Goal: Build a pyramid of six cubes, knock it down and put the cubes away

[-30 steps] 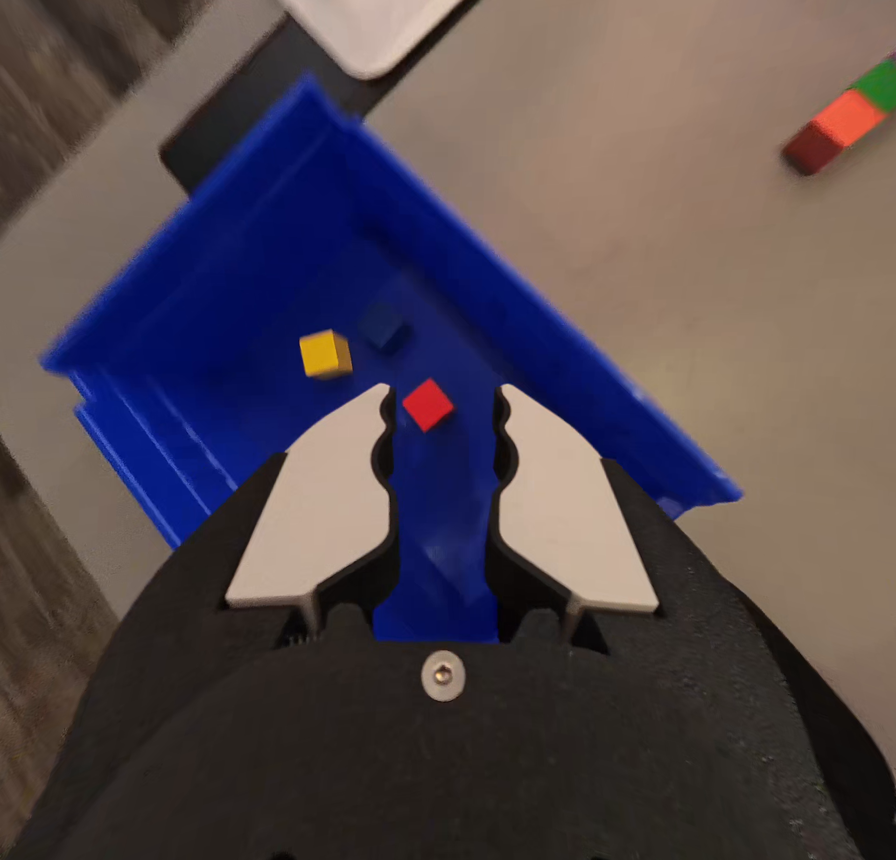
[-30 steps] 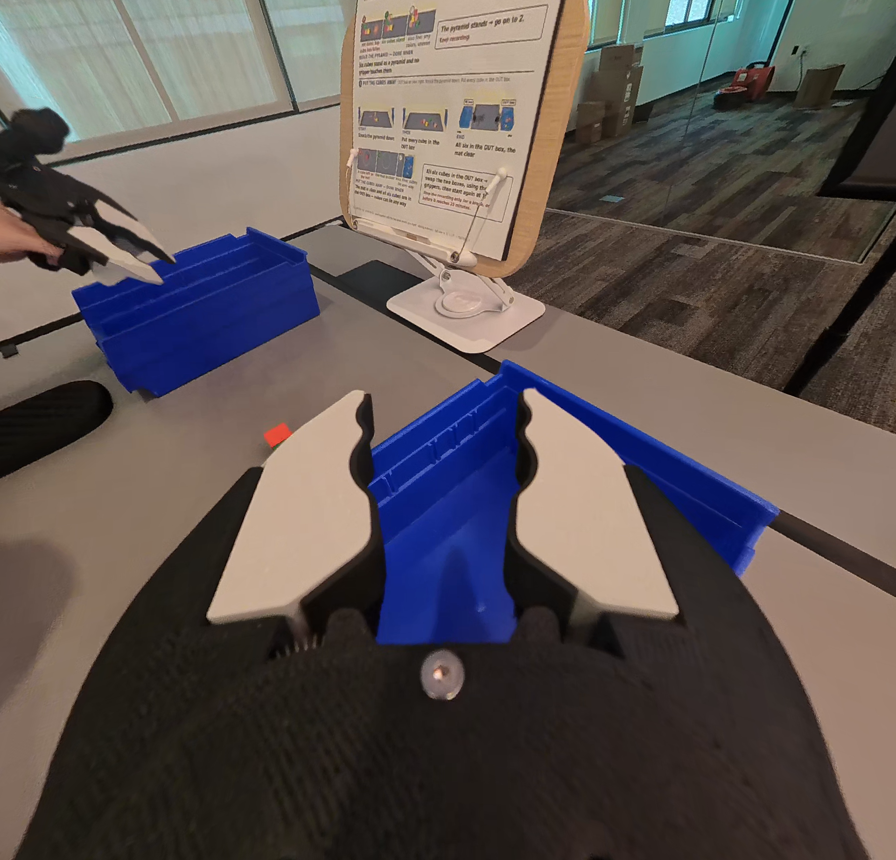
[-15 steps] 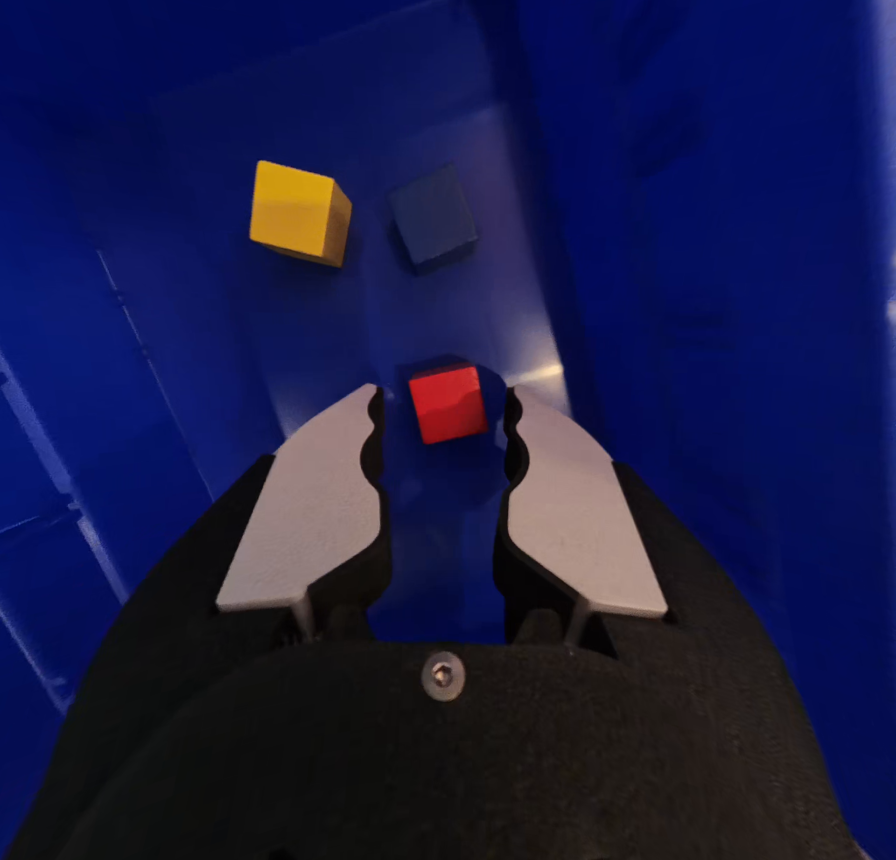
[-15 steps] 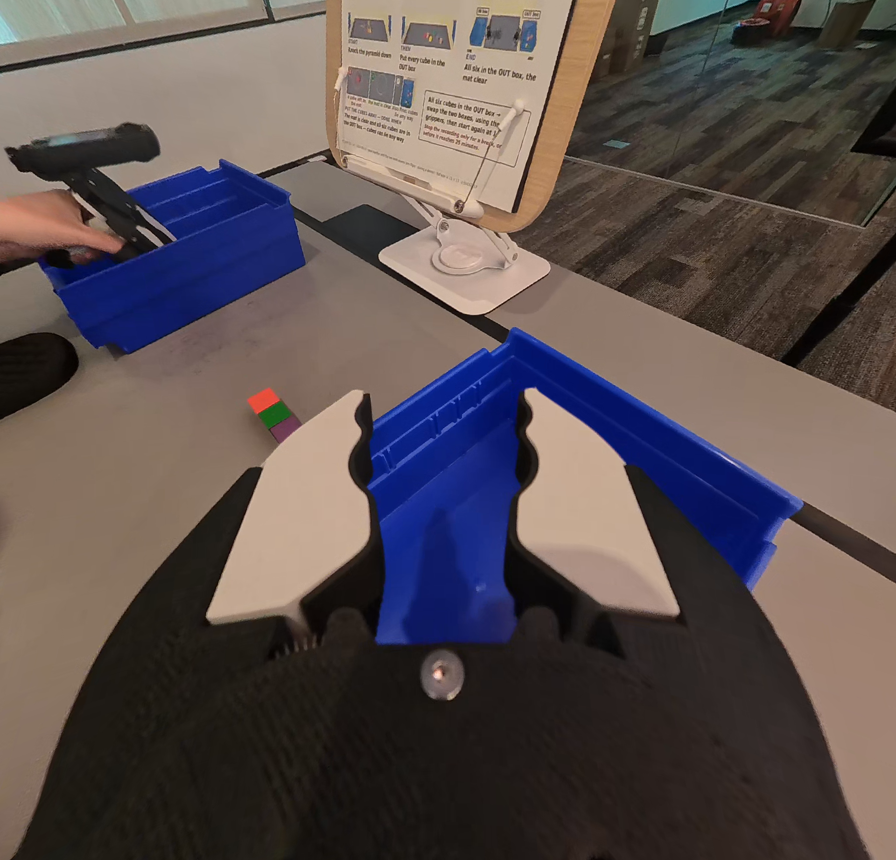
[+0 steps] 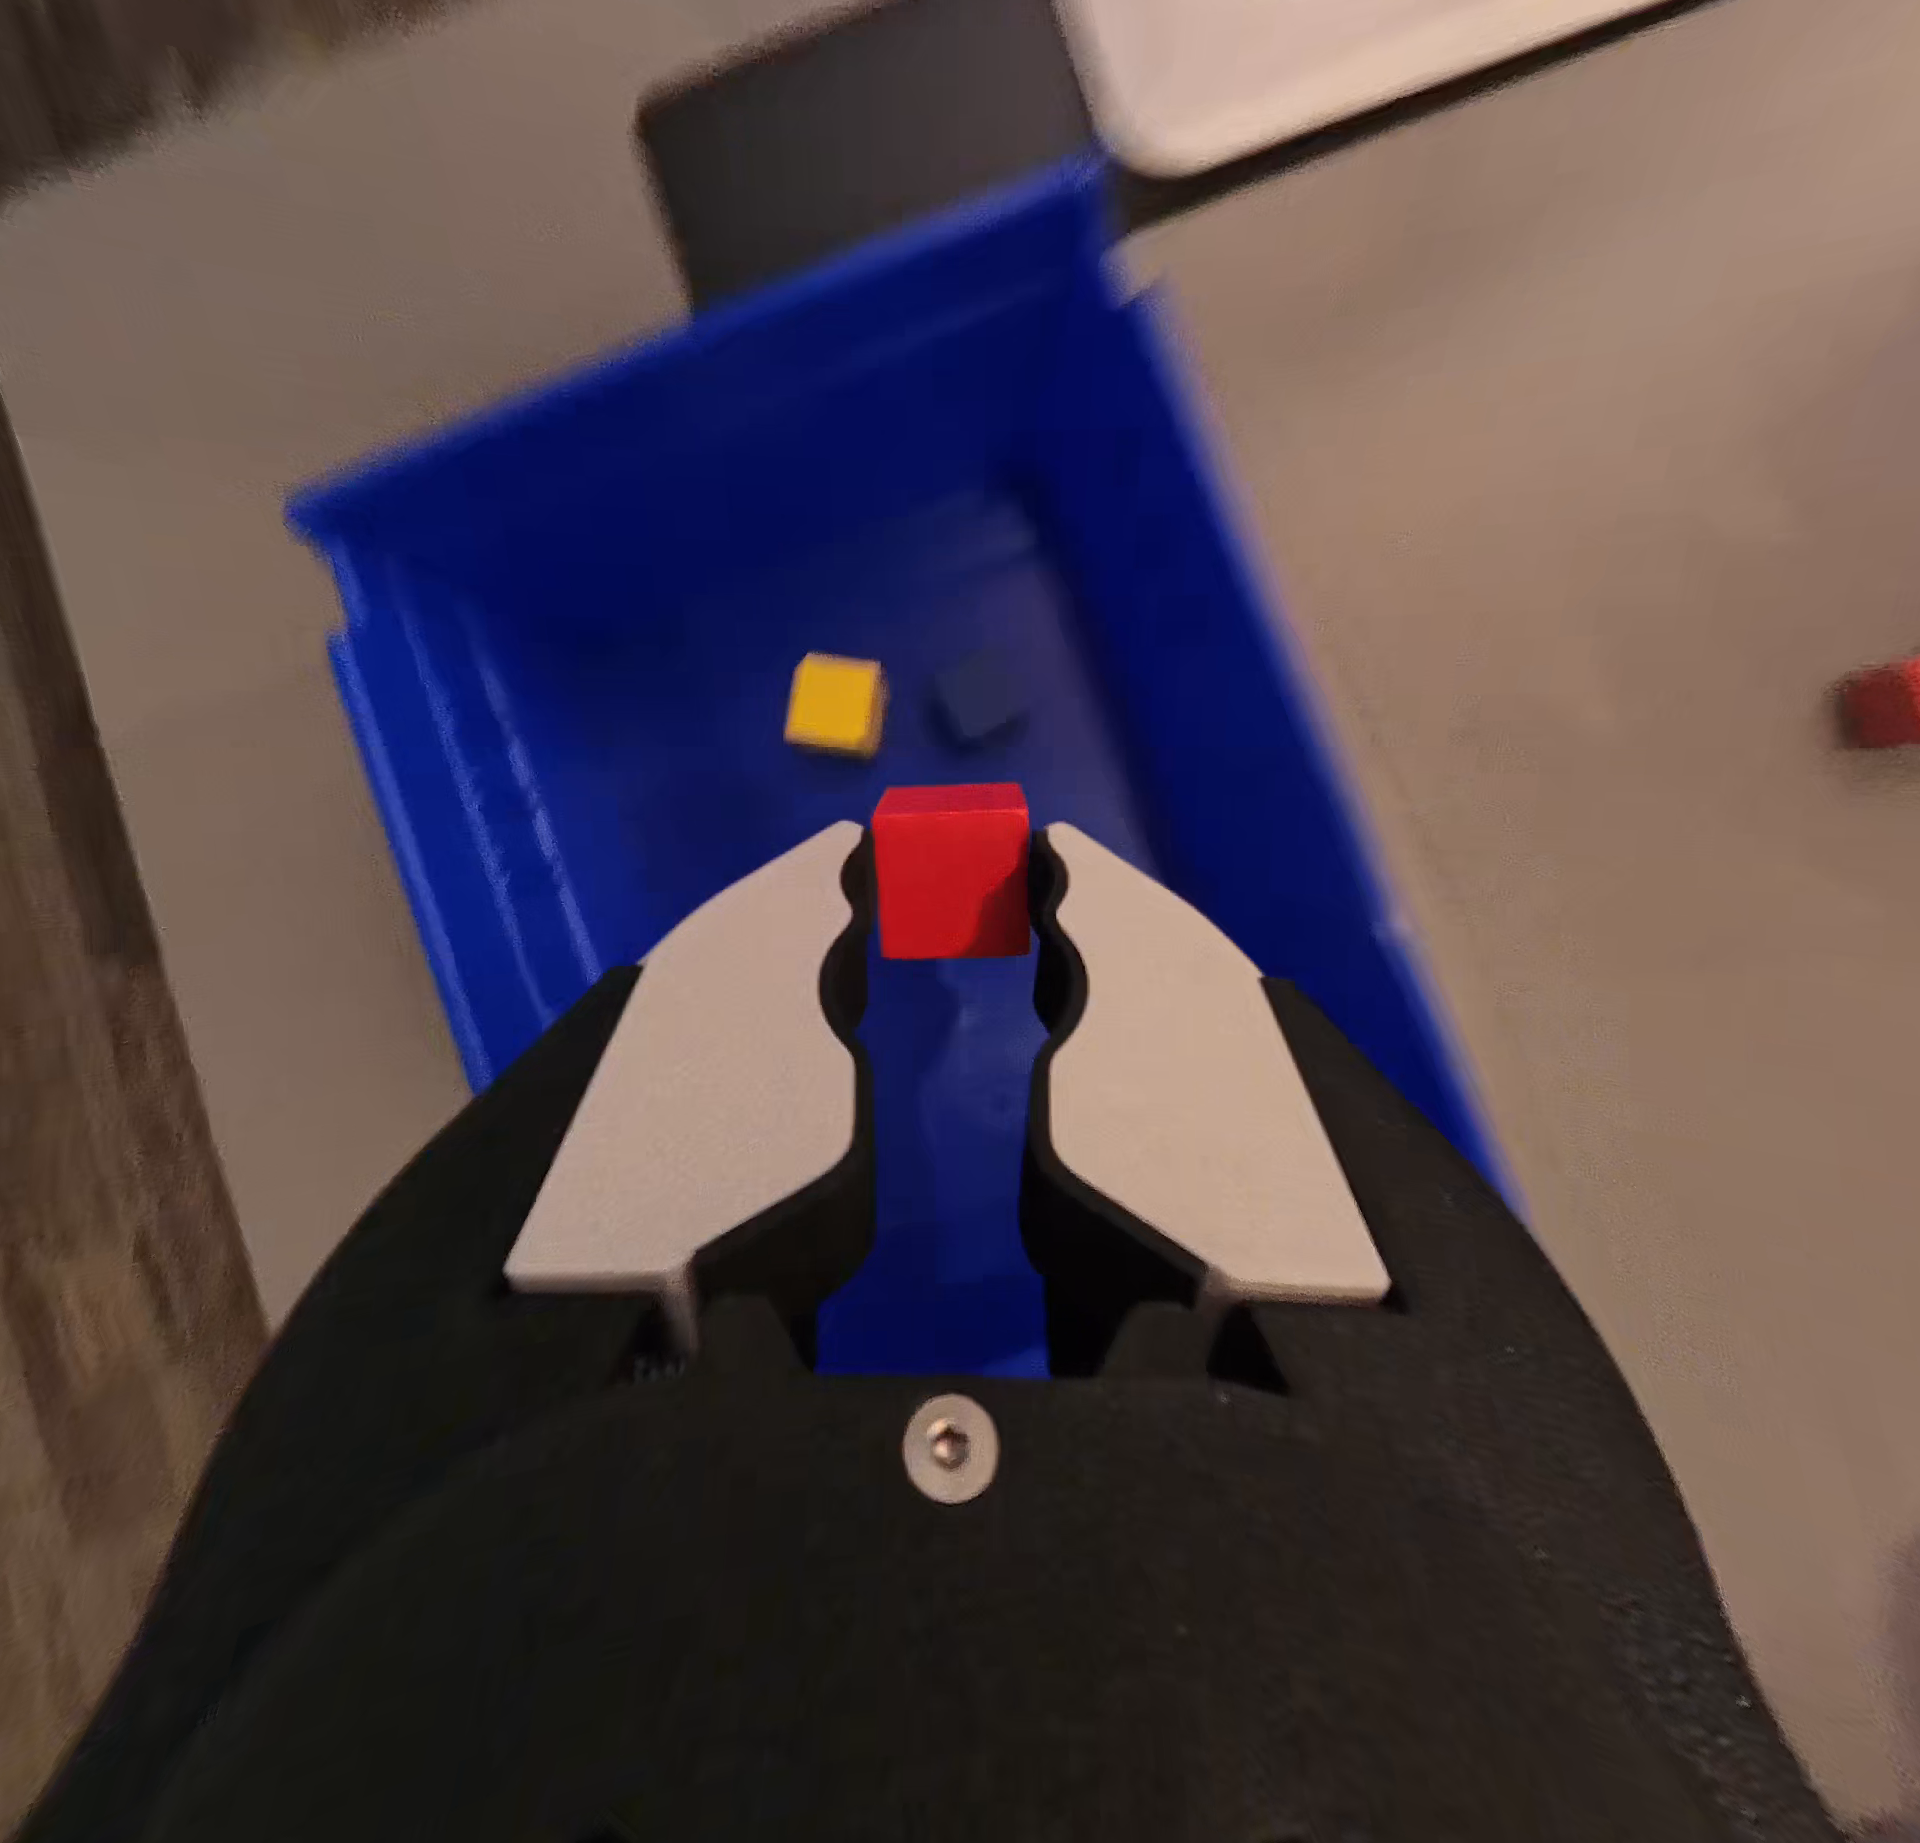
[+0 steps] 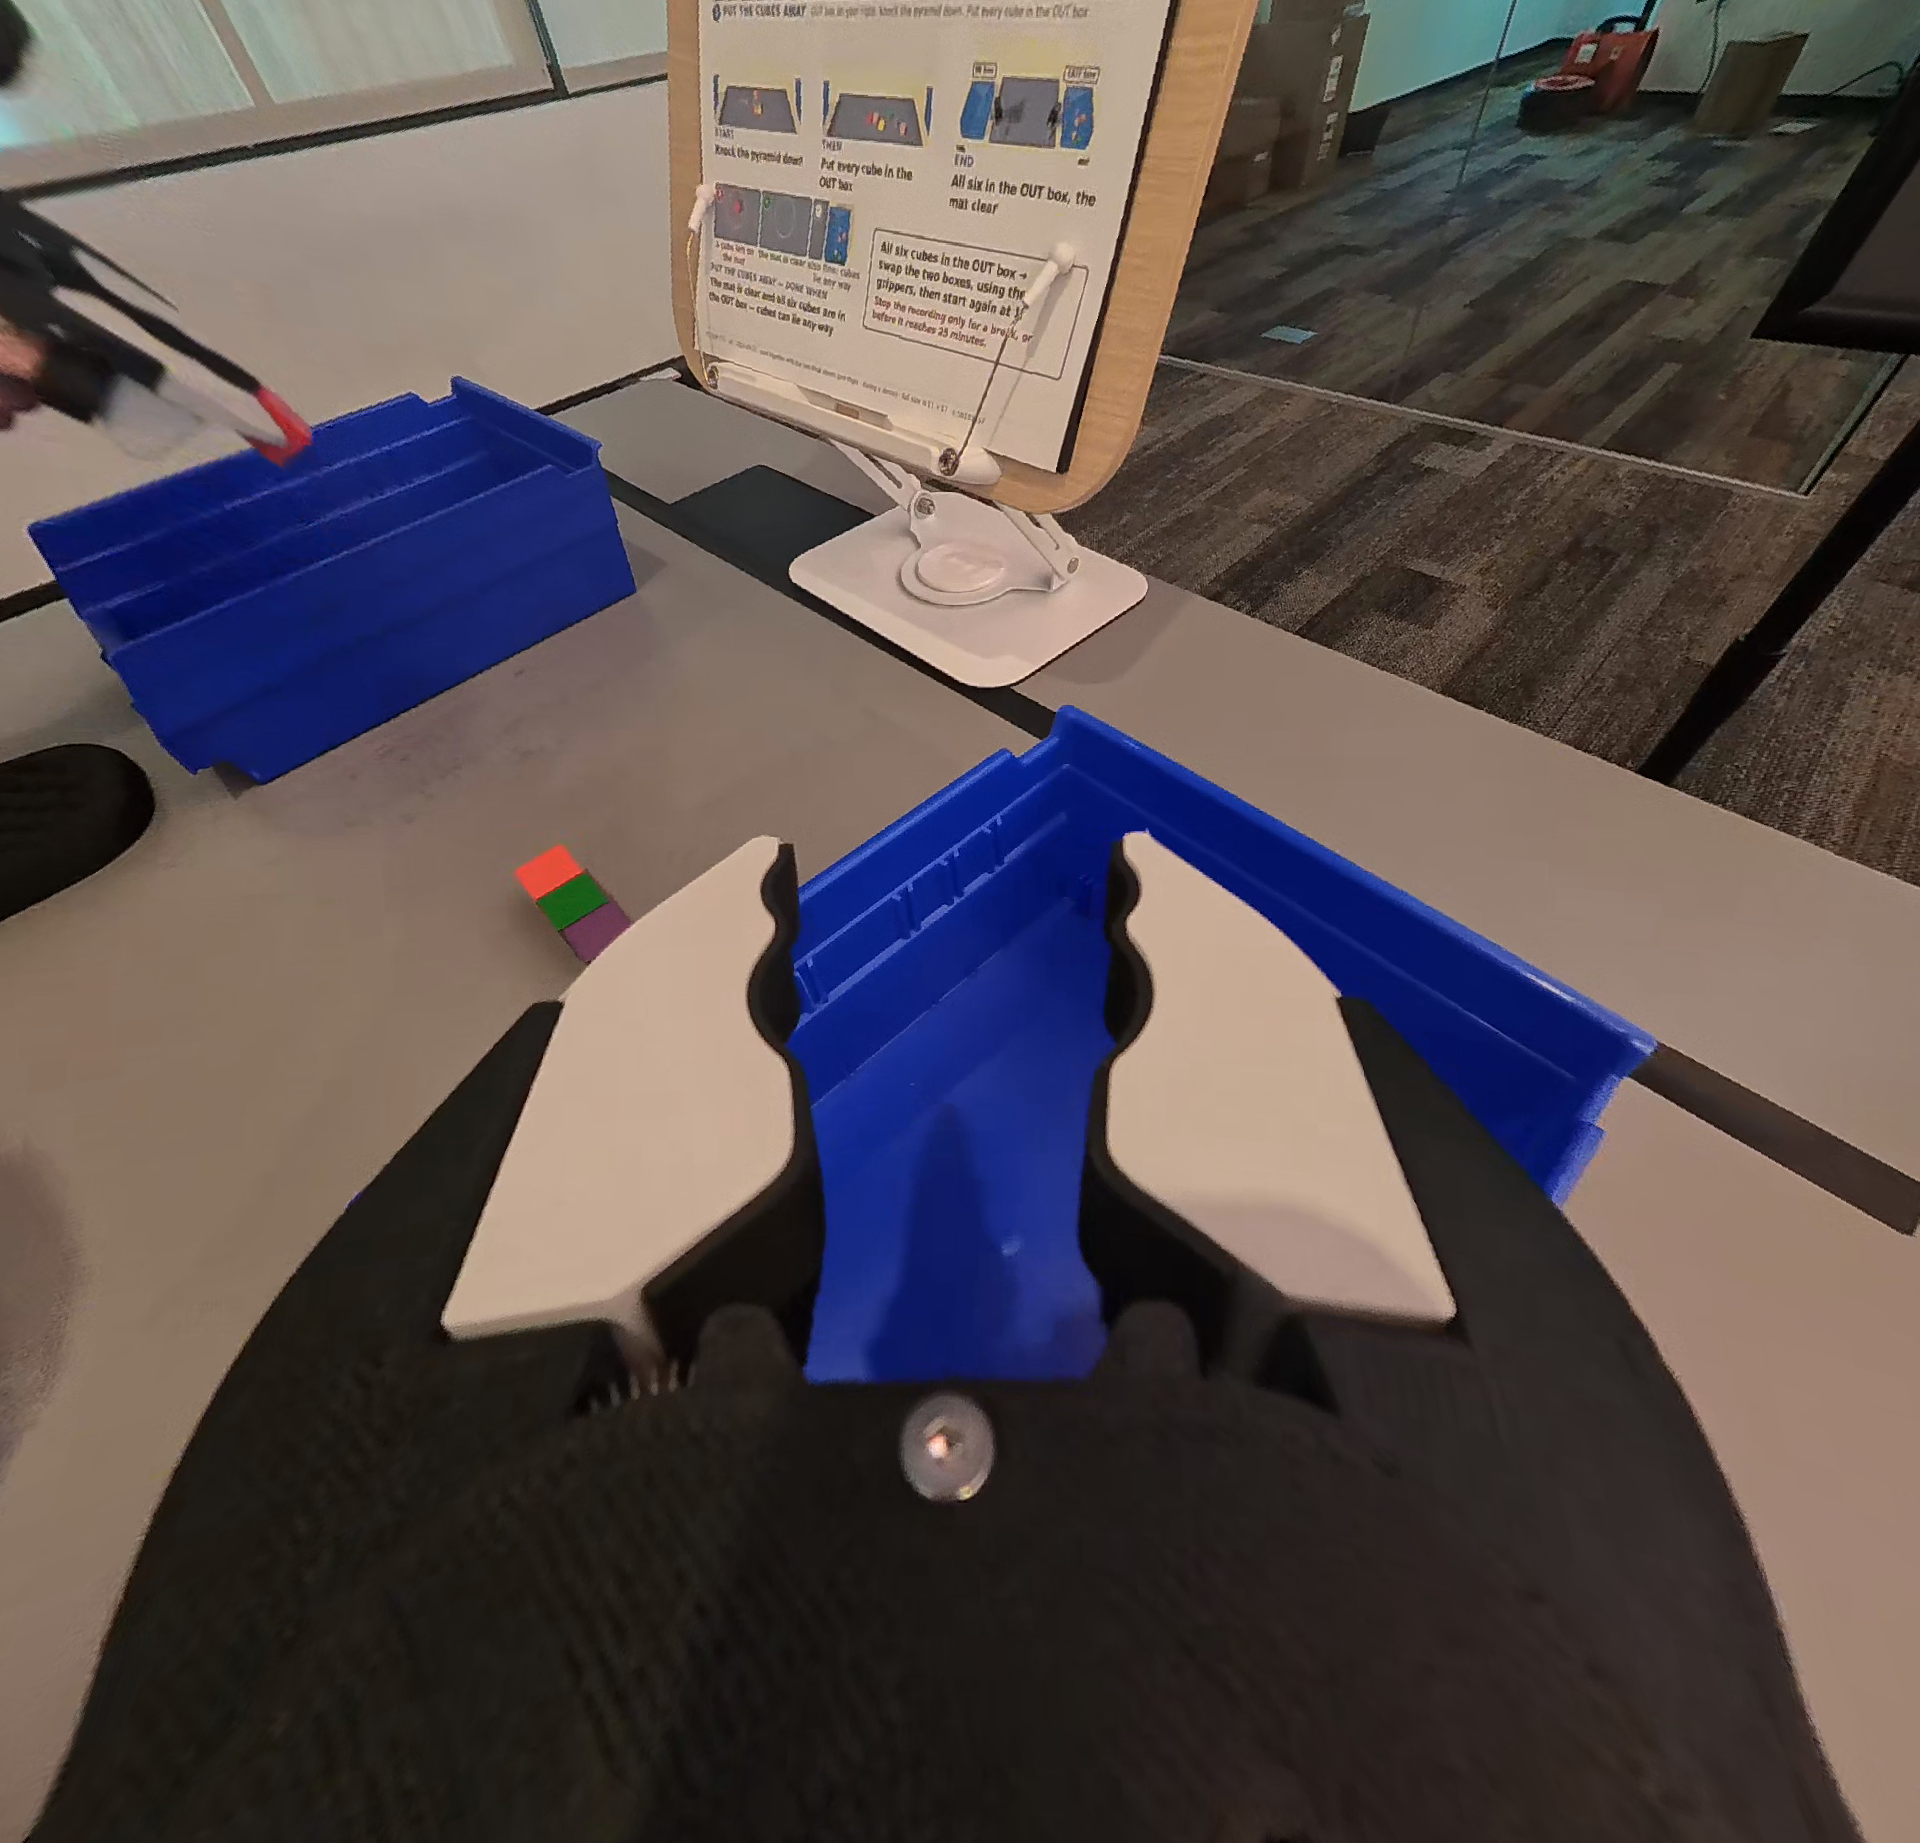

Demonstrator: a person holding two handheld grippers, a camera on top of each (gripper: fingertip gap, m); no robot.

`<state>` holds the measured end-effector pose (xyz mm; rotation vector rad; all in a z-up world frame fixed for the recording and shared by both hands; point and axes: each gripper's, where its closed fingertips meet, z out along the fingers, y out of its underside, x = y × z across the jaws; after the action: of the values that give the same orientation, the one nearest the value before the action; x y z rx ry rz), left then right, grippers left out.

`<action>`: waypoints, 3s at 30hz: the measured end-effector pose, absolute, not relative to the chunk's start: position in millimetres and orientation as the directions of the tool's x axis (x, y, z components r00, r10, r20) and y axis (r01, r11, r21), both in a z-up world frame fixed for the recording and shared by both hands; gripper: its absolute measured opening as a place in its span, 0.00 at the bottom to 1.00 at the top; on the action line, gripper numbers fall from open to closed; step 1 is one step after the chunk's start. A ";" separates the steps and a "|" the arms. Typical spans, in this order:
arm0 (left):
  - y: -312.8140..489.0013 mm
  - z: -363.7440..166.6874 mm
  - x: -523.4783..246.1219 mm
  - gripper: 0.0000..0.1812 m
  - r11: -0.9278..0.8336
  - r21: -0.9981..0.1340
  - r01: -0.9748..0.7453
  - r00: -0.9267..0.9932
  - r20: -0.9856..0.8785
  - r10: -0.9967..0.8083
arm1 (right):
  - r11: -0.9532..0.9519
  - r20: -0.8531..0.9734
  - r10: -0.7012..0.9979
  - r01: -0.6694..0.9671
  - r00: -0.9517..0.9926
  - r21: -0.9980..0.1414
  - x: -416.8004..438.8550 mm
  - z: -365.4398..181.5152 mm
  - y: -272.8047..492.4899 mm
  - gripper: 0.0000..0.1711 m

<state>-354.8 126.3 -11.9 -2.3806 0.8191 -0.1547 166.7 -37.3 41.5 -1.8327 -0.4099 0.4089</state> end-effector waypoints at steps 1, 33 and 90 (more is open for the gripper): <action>115.4 8.2 -332.1 0.15 -0.564 -0.624 -0.541 0.752 -0.058 -0.657 | -0.281 -0.069 0.472 0.076 0.879 -0.957 166.8 42.2 -37.1 0.34; -16.3 -120.3 -47.5 0.15 0.327 -0.347 -0.879 -0.334 -0.042 -0.942 | -0.207 -0.079 0.490 0.028 0.868 -0.978 177.4 59.5 -50.5 0.34; 208.2 -77.0 -355.1 0.22 -0.594 -0.414 -0.689 0.703 -0.188 -0.686 | -0.239 -0.085 0.485 0.038 0.870 -0.970 176.9 51.2 -48.6 0.34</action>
<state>-355.1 208.2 -77.0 -2.4510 1.0571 0.0116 176.9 -48.6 51.2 -1.7772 -0.3984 0.4385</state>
